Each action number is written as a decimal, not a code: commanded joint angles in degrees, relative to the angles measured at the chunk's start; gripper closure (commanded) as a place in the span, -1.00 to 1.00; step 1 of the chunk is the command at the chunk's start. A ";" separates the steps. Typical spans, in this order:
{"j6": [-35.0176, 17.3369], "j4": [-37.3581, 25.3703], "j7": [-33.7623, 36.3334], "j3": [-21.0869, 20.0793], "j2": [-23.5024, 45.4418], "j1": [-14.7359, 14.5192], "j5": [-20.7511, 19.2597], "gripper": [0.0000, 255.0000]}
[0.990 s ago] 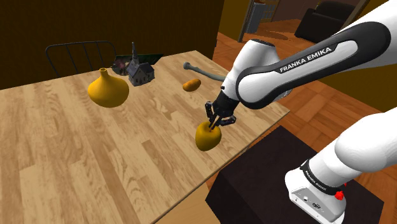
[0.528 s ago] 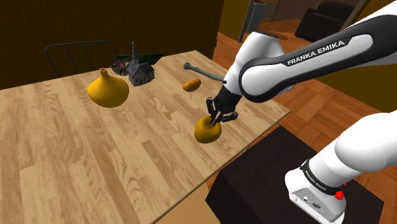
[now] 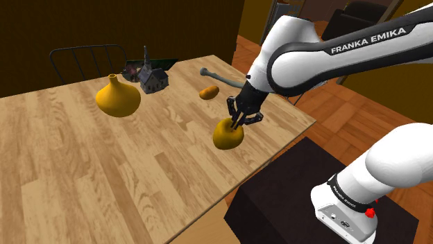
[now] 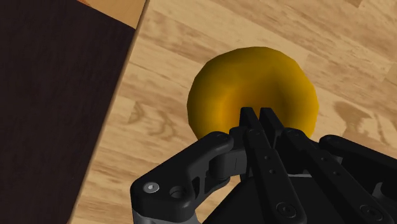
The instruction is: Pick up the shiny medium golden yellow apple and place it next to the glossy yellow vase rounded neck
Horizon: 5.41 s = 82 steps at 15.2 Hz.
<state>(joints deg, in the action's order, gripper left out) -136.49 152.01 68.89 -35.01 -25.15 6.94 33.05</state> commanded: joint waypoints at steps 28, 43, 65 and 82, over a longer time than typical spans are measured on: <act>25.29 -15.59 4.59 7.12 -9.97 1.07 -5.90 1.00; 27.81 -33.45 8.77 4.00 4.86 5.61 -12.20 1.00; 40.72 -100.31 23.62 2.00 63.74 -8.74 -45.07 1.00; 25.42 -81.45 23.40 1.64 60.89 -4.14 -44.09 1.00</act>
<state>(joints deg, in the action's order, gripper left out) -110.25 69.85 92.35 -33.42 35.64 2.66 -11.00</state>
